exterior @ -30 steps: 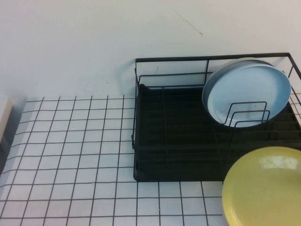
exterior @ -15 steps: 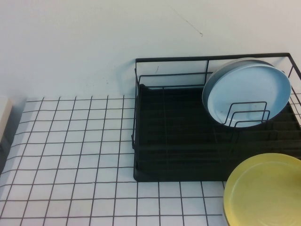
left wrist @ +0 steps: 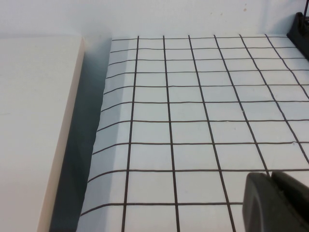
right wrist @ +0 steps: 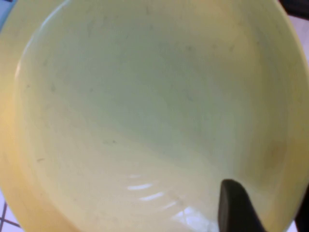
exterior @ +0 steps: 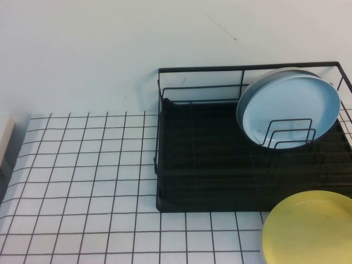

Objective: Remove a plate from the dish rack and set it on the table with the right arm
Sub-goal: Place the plate from the table

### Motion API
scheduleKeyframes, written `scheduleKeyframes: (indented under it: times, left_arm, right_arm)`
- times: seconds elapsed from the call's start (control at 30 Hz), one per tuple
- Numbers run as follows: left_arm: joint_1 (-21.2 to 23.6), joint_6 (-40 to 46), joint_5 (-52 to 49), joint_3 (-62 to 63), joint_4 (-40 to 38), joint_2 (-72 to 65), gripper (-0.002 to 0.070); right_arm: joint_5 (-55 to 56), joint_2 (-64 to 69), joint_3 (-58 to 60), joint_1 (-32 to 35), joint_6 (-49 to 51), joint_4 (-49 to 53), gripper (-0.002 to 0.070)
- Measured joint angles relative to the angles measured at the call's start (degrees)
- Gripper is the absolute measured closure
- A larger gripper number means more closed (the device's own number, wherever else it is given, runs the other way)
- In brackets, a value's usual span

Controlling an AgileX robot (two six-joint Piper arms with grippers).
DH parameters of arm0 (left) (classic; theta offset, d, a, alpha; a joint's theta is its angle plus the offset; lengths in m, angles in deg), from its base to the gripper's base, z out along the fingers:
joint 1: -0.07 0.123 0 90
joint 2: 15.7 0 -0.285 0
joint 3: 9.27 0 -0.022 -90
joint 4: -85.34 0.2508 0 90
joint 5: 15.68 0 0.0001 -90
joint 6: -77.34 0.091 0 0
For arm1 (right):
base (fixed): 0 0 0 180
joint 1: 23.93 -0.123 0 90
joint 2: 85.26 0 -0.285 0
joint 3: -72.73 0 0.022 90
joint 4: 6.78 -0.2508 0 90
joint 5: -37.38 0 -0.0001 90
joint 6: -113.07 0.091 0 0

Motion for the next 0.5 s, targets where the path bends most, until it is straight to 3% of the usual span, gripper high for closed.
scheduleKeyframes:
  times: [0.33,0.4,0.5]
  left_arm:
    - [0.00,0.00,0.00,0.00,0.00,0.00,0.0678]
    - [0.00,0.00,0.00,0.00,0.00,0.00,0.0678]
    - [0.00,0.00,0.00,0.00,0.00,0.00,0.0678]
  right_arm:
    - [-7.16,-2.86,-7.67,0.00,2.35,5.56,0.0416]
    - [-9.12,-5.13,-10.28,0.00,2.56,6.22,0.0458]
    - [-9.92,-10.34,-12.91,0.00,2.45,6.45,0.0581]
